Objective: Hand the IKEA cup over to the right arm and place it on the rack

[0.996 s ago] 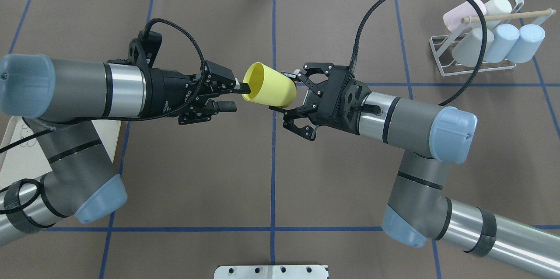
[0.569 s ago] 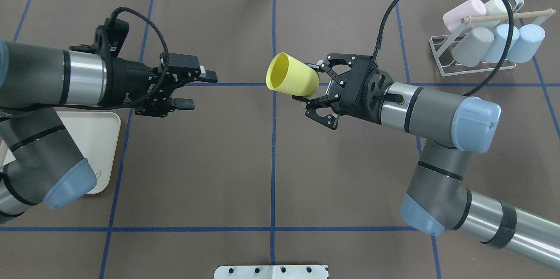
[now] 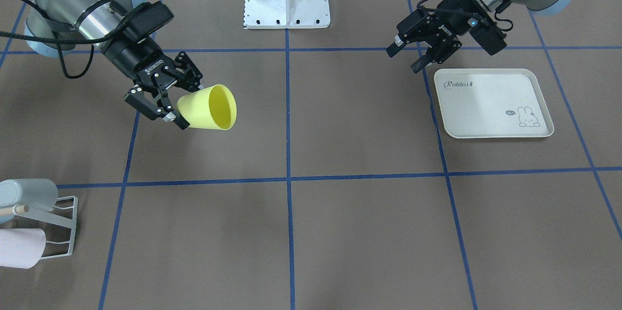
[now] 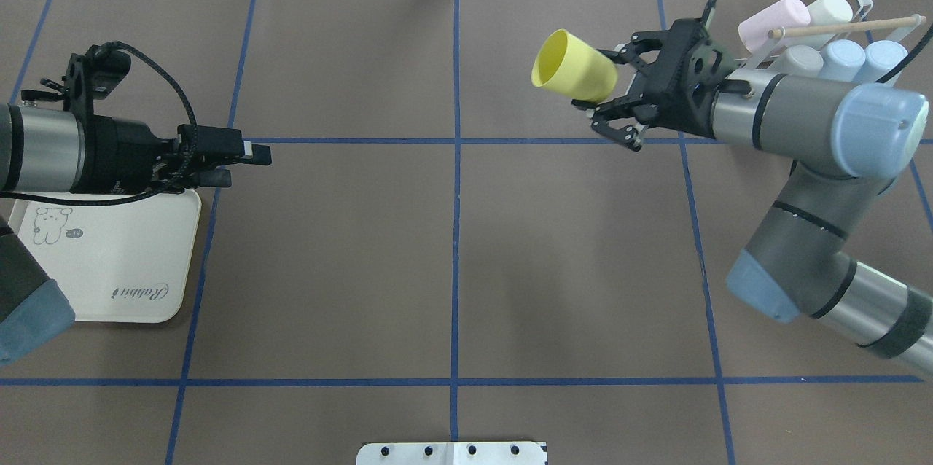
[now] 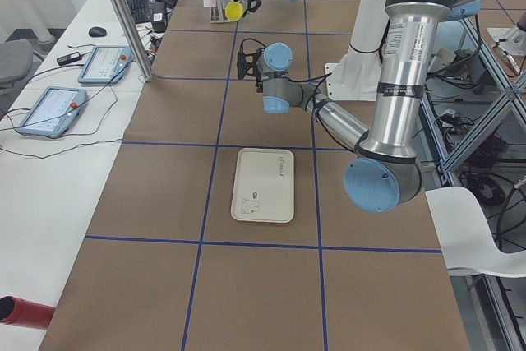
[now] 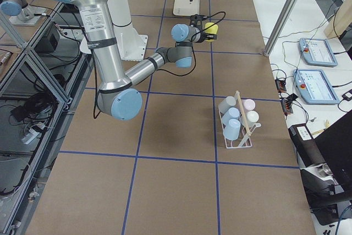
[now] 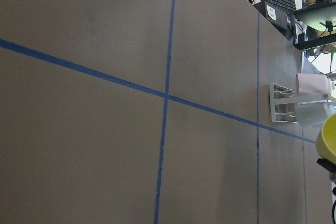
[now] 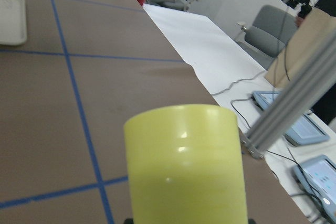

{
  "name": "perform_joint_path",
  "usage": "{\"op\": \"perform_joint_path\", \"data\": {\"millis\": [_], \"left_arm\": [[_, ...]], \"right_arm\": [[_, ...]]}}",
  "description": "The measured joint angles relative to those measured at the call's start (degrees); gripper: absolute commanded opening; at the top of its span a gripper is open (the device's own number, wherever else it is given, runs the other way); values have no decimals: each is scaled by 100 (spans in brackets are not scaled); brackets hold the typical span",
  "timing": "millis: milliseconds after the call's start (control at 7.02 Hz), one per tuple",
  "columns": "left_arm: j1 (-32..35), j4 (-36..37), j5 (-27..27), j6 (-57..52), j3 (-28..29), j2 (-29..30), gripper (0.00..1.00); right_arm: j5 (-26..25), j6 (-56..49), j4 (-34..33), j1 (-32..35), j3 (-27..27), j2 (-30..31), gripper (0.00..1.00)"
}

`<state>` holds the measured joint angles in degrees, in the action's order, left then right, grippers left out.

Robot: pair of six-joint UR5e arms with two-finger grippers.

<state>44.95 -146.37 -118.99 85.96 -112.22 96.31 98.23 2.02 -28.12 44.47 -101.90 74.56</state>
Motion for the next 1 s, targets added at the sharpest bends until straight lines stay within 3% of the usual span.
{"op": "perform_joint_path", "data": {"millis": [285, 569, 996], "left_arm": [[35, -5, -9, -242, -19, -169, 100], [26, -13, -8, -269, -40, -202, 100], [-9, -16, 20, -267, -41, -197, 100]], "right_arm": [[131, -1156, -951, 909, -52, 179, 0], [146, -3172, -2157, 1744, -214, 195, 0], [-653, -7006, -3232, 2594, -12, 202, 0]]}}
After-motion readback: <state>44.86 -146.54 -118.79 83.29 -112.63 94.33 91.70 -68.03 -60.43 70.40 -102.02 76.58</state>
